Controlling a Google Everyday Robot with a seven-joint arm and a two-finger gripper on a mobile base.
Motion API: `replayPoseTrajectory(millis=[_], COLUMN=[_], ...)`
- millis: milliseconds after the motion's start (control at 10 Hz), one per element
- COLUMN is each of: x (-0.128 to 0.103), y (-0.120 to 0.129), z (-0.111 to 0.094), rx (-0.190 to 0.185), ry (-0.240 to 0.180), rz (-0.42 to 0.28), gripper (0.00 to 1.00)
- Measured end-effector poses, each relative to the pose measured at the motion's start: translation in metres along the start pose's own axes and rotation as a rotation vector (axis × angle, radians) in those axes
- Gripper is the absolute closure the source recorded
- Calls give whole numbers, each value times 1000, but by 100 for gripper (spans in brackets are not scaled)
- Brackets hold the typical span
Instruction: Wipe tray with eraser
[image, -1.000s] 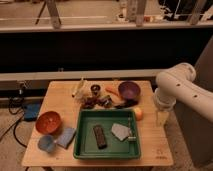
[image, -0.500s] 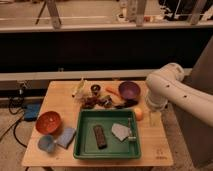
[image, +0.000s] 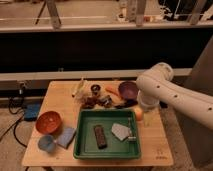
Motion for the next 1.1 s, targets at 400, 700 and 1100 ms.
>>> replayPoseTrajectory(millis=[400, 700, 1100], x=[-13, -37, -44], y=[5, 0, 6], z=[4, 2, 10], rx=[-11, -9, -15], ry=[2, -7, -9], rz=[-37, -68, -104], gripper=[20, 20, 28])
